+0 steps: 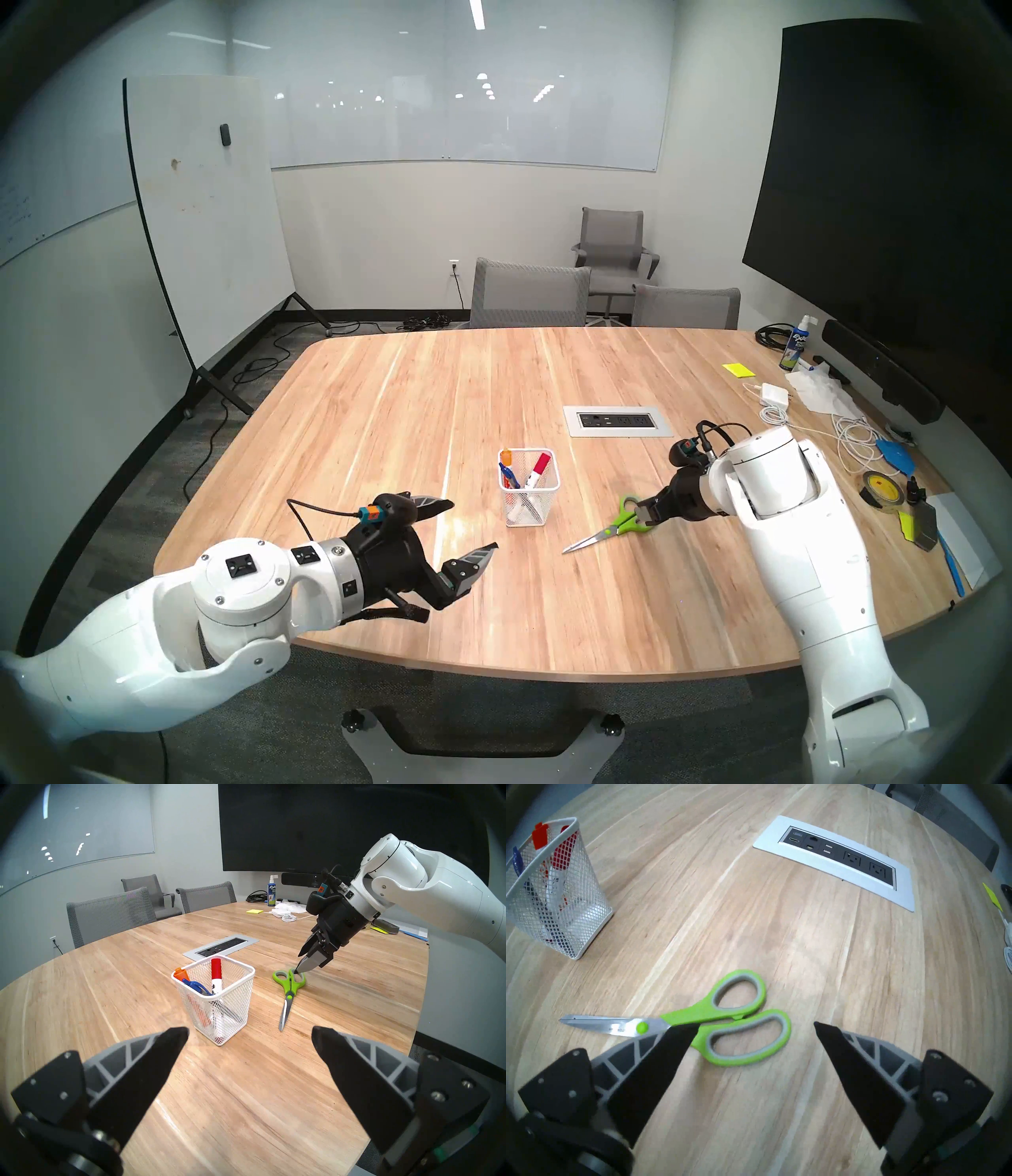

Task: Place the pen, the marker, and the scissors into the pen holder

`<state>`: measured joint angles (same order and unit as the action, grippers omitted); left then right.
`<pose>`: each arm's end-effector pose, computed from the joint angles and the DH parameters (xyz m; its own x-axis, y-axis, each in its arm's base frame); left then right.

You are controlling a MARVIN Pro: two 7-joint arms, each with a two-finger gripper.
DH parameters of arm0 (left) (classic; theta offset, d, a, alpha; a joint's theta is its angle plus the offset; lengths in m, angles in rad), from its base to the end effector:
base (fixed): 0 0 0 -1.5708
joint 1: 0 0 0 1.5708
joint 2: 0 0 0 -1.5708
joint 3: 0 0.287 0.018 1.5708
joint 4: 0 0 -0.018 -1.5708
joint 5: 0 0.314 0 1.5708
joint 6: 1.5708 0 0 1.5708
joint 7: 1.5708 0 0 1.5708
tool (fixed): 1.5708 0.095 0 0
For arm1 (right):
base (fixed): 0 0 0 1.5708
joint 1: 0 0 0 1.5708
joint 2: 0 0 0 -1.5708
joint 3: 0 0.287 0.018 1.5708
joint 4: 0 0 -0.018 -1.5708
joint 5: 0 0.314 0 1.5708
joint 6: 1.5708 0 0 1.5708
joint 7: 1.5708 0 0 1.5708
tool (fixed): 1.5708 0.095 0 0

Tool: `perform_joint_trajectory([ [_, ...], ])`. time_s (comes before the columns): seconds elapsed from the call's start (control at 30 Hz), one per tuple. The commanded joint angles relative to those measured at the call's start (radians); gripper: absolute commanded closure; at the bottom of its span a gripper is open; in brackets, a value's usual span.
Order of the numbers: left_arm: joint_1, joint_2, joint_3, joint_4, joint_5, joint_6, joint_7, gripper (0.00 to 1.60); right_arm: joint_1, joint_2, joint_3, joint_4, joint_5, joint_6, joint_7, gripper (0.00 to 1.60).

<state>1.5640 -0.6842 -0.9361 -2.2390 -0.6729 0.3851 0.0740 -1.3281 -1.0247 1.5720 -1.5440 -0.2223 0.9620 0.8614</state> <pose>0.2851 -0.0851 -0.2249 0.2120 -0.2694 0.9394 -0.7284 -0.6844 -0.0319 0.4397 -0.1471 -0.2568 0.7163 0.3851 0.5820 0.4091 -0.9073 0.0968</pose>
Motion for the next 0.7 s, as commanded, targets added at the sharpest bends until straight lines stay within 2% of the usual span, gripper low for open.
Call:
perform_joint_trajectory([
  [0.0, -0.002, -0.003, -0.005, -0.015, -0.002, -0.008, -0.001, 0.0, 0.03, 0.022, 0.0, 0.014, 0.0, -0.002, 0.017, 0.0],
  [0.67, -0.002, -0.003, -0.005, -0.015, -0.002, -0.008, -0.001, 0.0, 0.04, 0.057, -0.021, 0.05, 0.007, -0.002, 0.025, 0.0],
])
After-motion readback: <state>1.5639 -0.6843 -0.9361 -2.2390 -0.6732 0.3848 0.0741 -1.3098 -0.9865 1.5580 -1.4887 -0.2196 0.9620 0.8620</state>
